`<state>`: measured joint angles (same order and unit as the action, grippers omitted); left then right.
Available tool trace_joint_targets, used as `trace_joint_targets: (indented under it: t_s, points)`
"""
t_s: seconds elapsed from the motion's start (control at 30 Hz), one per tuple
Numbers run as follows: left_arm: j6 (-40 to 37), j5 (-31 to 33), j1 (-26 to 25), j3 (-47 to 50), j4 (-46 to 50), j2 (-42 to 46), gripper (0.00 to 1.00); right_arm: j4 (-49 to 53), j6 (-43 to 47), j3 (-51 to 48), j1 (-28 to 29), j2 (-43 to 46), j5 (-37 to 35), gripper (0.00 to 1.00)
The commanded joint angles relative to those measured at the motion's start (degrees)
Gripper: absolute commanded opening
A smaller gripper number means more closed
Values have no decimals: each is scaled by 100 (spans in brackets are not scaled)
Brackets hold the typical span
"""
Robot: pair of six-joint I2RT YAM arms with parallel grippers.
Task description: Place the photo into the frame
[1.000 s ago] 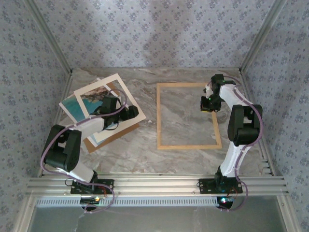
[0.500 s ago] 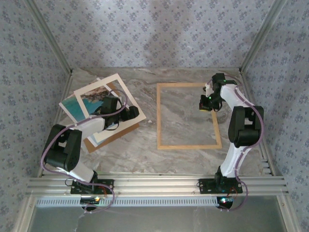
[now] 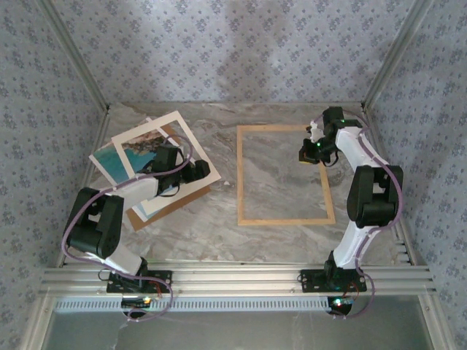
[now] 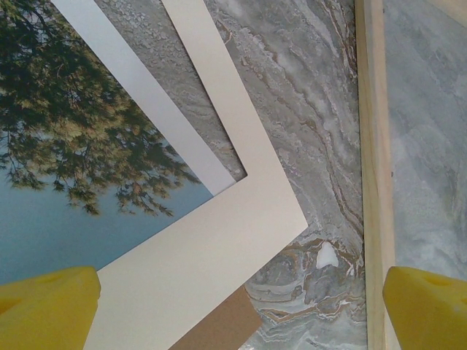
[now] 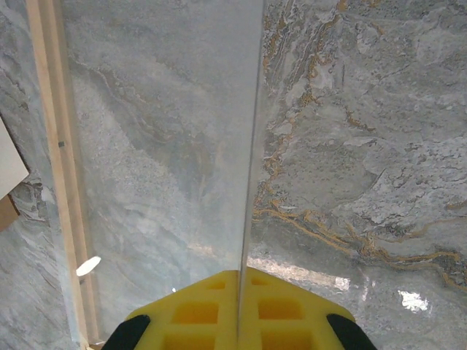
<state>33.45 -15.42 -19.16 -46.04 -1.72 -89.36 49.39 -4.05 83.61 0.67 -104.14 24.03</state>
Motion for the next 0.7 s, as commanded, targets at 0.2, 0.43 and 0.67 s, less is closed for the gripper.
trace_joint_targets:
  t_s: [0.2,0.43,0.67]
  points:
    - [-89,4,-44,-168,0,-56,99,316,19,-56,59,78,-87,0]
    - [-85,-5,-62,-173,-2,-57,100,536,159,92,52,47,-127,0]
    - [-85,-4,-69,-178,-4,-57,99,599,321,138,14,-40,-109,0]
